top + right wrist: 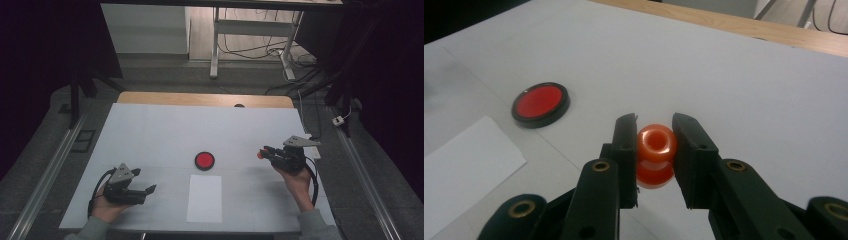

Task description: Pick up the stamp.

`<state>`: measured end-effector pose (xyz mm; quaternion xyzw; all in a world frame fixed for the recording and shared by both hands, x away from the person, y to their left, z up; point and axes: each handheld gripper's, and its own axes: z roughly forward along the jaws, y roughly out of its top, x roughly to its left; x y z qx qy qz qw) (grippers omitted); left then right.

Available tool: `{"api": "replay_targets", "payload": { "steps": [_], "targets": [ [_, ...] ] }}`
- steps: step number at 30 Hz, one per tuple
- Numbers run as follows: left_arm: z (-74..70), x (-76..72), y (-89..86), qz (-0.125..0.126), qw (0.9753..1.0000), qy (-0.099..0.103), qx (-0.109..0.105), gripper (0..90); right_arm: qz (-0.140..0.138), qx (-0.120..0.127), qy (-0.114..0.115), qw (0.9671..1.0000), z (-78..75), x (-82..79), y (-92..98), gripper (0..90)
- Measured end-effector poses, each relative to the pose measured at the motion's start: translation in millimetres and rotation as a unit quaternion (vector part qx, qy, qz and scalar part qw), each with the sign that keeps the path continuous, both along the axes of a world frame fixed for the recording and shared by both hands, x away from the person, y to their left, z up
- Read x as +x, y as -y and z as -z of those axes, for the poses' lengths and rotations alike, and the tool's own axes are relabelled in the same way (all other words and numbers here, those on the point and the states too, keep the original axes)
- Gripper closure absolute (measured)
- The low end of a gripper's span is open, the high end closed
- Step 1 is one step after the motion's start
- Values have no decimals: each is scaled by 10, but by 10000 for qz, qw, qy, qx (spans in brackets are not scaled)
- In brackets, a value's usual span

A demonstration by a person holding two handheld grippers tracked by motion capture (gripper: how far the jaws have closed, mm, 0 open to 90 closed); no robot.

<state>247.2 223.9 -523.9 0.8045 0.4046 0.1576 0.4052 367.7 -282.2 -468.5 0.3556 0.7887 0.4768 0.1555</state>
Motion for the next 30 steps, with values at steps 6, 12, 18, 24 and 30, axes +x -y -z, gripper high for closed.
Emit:
{"api": "replay_targets", "payload": {
  "steps": [6, 12, 18, 24, 30],
  "targets": [
    [2, 4, -1, -8, 10000, 6, 6, 165, -147, 41, 14, 9999, -27, -34, -94, 716],
    [2, 5, -3, -16, 10000, 9, 5, 165, -269, 79, 52, 9996, -49, -64, -187, 717],
    [1, 5, -3, -23, 10000, 10, 2, 165, -410, 218, 6, 9989, -67, -88, -252, 716],
    [3, 6, -2, -24, 10000, 12, 5, 165, -491, 262, -4, 9984, -68, -105, -311, 717],
    [6, 8, -2, -23, 10000, 6, 13, 166, -631, 279, -12, 9976, -69, -128, -393, 716]
  ]
}}
